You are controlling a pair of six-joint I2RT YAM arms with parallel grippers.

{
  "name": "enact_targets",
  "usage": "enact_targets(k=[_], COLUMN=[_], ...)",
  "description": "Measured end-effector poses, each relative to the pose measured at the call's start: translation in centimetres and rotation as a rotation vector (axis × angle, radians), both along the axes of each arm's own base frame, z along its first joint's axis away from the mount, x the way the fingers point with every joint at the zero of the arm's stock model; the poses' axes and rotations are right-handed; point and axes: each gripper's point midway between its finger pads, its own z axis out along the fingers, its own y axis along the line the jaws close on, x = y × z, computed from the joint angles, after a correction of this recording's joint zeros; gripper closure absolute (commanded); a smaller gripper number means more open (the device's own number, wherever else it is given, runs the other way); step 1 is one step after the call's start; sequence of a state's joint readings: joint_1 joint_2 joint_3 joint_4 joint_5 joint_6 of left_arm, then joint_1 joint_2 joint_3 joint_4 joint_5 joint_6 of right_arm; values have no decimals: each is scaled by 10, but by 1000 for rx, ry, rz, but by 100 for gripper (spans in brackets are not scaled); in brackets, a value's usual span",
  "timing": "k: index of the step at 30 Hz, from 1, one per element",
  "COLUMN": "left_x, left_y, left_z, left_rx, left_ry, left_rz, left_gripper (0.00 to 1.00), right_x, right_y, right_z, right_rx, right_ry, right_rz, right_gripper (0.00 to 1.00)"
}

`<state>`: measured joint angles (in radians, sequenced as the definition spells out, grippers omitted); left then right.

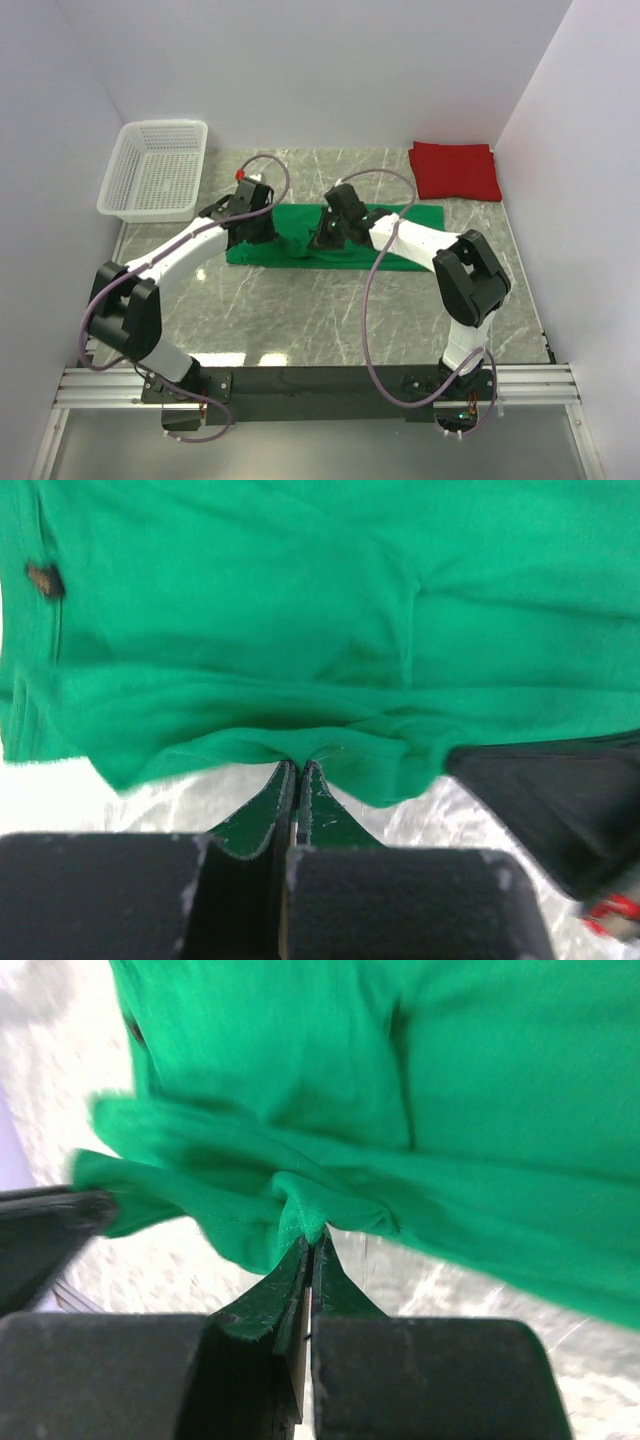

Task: Fold and stack the t-shirts
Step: Fold the tshirt

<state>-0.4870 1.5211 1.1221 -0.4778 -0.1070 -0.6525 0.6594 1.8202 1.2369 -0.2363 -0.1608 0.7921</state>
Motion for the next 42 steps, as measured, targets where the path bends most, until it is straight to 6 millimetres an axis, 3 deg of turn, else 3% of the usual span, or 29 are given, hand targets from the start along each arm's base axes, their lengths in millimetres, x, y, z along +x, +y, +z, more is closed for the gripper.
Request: enact_targets(k=[7, 12, 17, 21, 32, 42], left_x=[37, 71, 91, 99, 111, 98], left_y=[-5, -13, -16, -16, -10, 3], left_z=[-9, -3, -1, -7, -27, -58], left_rx=[83, 129, 148, 164, 149, 87], left_ry=[-22, -88, -145, -158, -151, -80], left_rz=[-37, -69, -91, -107, -83, -12], left_gripper=[99, 99, 99, 99, 99, 99], right_x=[44, 60, 64, 64, 80, 85], right_y=[-18, -24, -24, -25, -31, -27], right_z=[19, 7, -16, -26, -25, -38], right_rx=[23, 22, 10, 5, 29, 25], right_ry=[-41, -15, 28, 48, 20, 20], right_rz=[-60, -75, -72, -73, -99, -71], right_gripper=[100, 99, 98, 97, 94, 89])
